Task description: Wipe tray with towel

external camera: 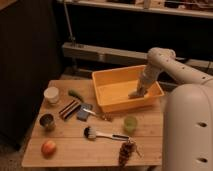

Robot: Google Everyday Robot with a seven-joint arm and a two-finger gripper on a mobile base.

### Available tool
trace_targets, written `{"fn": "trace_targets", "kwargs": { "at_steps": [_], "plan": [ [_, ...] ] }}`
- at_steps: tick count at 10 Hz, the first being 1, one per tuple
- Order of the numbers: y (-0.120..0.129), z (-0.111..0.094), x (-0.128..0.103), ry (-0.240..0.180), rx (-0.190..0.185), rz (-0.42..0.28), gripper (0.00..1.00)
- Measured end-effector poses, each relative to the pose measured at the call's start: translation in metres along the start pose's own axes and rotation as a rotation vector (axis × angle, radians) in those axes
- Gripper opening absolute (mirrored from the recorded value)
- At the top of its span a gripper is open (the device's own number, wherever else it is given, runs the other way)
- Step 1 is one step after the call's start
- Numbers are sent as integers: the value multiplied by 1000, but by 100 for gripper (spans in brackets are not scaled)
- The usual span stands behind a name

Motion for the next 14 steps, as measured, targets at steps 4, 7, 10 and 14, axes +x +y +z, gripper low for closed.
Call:
{"fn": "trace_targets", "kwargs": {
  "at_steps": [4, 7, 10, 14],
  "plan": [
    [-2, -8, -60, -54, 46, 6, 0],
    [3, -2, -64, -33, 23, -29, 0],
    [51, 24, -46, 32, -38, -106, 0],
    [145, 65, -25, 106, -90, -213, 0]
  ]
}}
